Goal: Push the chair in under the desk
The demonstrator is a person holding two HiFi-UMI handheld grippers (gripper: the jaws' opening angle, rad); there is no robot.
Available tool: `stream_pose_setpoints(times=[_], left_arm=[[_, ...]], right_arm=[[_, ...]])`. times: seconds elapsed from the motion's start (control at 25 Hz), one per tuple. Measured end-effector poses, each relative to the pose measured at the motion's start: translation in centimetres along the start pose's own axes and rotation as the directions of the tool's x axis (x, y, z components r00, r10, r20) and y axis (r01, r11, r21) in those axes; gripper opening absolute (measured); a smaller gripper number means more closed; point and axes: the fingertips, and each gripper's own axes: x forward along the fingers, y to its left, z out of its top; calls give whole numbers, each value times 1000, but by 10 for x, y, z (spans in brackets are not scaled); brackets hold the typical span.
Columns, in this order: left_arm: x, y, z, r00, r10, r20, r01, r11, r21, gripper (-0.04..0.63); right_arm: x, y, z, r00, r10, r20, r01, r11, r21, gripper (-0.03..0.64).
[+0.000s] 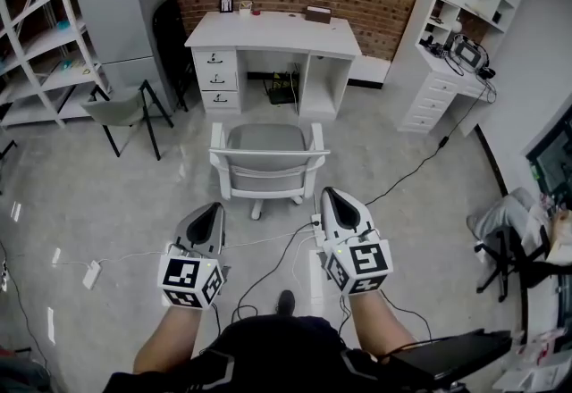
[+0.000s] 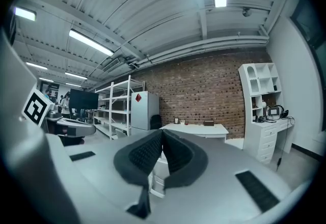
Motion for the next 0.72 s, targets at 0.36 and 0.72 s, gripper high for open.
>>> stream_pose_setpoints(times=[0.36,0.72], left_arm=[[67,-31,4,999,-18,-45,20,999,36,8],[100,-45,-3,995,7,-100,1,997,82,8]], right_arm=[[21,-64,-7,1000,-1,3,1,998,63,8],[36,-97,-22,999,44,-12,-43,997,57,8]])
